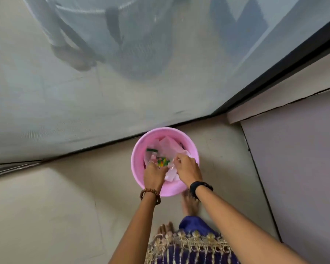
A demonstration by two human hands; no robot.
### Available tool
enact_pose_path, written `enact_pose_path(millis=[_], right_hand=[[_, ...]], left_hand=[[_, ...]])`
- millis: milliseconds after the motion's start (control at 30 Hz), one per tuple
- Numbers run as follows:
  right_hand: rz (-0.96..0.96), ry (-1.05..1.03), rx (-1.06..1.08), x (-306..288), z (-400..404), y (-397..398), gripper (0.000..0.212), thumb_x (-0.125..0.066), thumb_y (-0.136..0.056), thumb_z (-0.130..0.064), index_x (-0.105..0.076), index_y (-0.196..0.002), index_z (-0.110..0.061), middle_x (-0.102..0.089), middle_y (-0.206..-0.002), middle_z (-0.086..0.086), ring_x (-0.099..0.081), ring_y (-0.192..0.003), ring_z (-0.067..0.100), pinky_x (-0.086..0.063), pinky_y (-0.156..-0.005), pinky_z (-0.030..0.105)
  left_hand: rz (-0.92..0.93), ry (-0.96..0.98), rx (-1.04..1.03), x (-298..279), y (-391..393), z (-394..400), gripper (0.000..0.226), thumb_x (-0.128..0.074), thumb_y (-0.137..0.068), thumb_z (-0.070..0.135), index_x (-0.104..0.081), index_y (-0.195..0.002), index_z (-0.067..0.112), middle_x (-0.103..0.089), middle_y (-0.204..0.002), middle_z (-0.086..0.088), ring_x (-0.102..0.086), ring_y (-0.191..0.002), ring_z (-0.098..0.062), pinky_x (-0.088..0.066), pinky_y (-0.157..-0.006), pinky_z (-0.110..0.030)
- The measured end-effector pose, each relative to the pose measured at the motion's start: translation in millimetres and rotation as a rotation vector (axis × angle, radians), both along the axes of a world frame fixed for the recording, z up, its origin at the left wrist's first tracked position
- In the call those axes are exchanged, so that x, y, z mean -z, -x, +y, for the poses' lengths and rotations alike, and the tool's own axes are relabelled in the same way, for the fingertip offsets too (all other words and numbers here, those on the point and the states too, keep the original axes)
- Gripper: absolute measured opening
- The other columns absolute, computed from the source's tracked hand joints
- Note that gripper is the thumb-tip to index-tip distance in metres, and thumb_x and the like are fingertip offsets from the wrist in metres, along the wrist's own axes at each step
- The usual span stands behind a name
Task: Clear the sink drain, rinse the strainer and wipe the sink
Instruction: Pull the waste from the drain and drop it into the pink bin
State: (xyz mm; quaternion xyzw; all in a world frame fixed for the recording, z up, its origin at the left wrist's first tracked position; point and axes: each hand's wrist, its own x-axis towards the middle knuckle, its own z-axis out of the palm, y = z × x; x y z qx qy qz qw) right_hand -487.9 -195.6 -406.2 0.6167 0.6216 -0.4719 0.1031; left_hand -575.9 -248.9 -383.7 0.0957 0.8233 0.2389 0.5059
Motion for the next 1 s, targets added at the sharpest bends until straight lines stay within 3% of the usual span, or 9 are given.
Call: enact_pose_path(millis=[100, 200, 267, 400, 500, 700, 867, 933, 1000], right_hand=[[0.188, 0.110, 0.315, -53, 7, -4, 0.018, -0.043, -0.091, -0.015, -0.057, -0.084, -0.006, -0.064, -0.078, 0.013, -0.061, -0.058, 0.024, -0.054, -0.052, 0.032], [0.414, 0.192, 0.590, -146, 17, -17, 0.019, -0.046, -0.089, -0.010, -0.057, -0.074, -0.013, -0.053, -0.055, 0.002, -0.042, -0.033, 0.008, -0.034, -0.033, 0.017], [0.547, 0.198, 0.698, -230, 25, -34, 0.020, -0.047, -0.087, -0.010, -0.055, -0.069, -0.014, -0.046, -0.048, -0.002, -0.035, -0.031, 0.006, -0.026, -0.032, 0.015], [0.742, 0.127, 0.764, -397, 31, -88, 0.021, -0.046, -0.088, -0.016, -0.054, -0.069, -0.016, -0.039, -0.042, -0.009, -0.028, -0.033, 0.005, -0.020, -0.032, 0.016], [0.879, 0.035, 0.790, -503, 21, -144, 0.024, -0.045, -0.089, -0.023, -0.054, -0.067, -0.020, -0.037, -0.043, -0.009, -0.027, -0.034, 0.005, -0.019, -0.032, 0.016], [1.029, -0.221, 0.961, -625, -13, -273, 0.035, -0.041, -0.090, -0.019, -0.056, -0.059, -0.021, -0.034, -0.038, -0.008, -0.025, -0.028, 0.003, -0.018, -0.030, 0.011], [0.887, -0.456, 1.225, -643, -13, -396, 0.030, -0.039, -0.090, -0.021, -0.056, -0.066, -0.016, -0.037, -0.038, -0.008, -0.026, -0.028, 0.003, -0.017, -0.028, 0.011], [0.693, -0.535, 1.292, -631, -3, -450, 0.027, -0.043, -0.089, -0.021, -0.060, -0.069, -0.018, -0.044, -0.039, -0.008, -0.029, -0.030, 0.003, -0.020, -0.029, 0.013], [0.523, -0.554, 1.341, -609, 13, -499, 0.023, -0.046, -0.089, -0.020, -0.063, -0.073, -0.019, -0.051, -0.044, -0.009, -0.032, -0.031, 0.001, -0.023, -0.031, 0.013]], left_hand=[[-0.236, -0.075, -0.303, -55, -8, 6, 0.019, -0.053, -0.091, 0.015, -0.056, -0.072, 0.014, -0.060, -0.065, -0.006, -0.057, -0.055, -0.020, -0.047, -0.049, -0.024], [-0.545, -0.183, -0.679, -141, -22, 20, 0.032, -0.046, -0.095, 0.019, -0.051, -0.064, 0.011, -0.048, -0.035, 0.004, -0.042, -0.028, -0.006, -0.032, -0.031, -0.013], [-0.598, -0.259, -0.668, -215, -36, 29, 0.037, -0.047, -0.094, 0.021, -0.050, -0.058, 0.013, -0.044, -0.030, 0.007, -0.038, -0.024, -0.003, -0.030, -0.027, -0.009], [-0.784, -0.398, -0.365, -367, -78, 44, 0.049, -0.047, -0.092, 0.026, -0.045, -0.043, 0.019, -0.031, -0.030, 0.008, -0.023, -0.022, -0.003, -0.018, -0.024, -0.010], [-0.860, -0.515, -0.104, -467, -124, 50, 0.039, -0.052, -0.085, 0.032, -0.044, -0.049, 0.021, -0.027, -0.035, 0.007, -0.020, -0.028, -0.004, -0.014, -0.031, -0.016], [-0.922, -0.627, 0.393, -590, -253, 58, 0.035, -0.055, -0.075, 0.040, -0.042, -0.048, 0.022, -0.029, -0.038, 0.009, -0.022, -0.032, -0.005, -0.012, -0.036, -0.019], [-0.685, -0.708, 0.934, -618, -376, 94, 0.031, -0.050, -0.091, 0.030, -0.051, -0.061, 0.020, -0.044, -0.041, 0.008, -0.036, -0.034, -0.006, -0.024, -0.034, -0.016], [-0.453, -0.773, 1.153, -611, -424, 124, 0.027, -0.053, -0.090, 0.028, -0.057, -0.065, 0.020, -0.053, -0.044, 0.009, -0.045, -0.037, -0.005, -0.032, -0.036, -0.016], [-0.144, -0.800, 1.353, -588, -466, 160, 0.018, -0.055, -0.087, 0.028, -0.063, -0.075, 0.018, -0.065, -0.063, 0.006, -0.060, -0.055, -0.010, -0.046, -0.050, -0.022]])
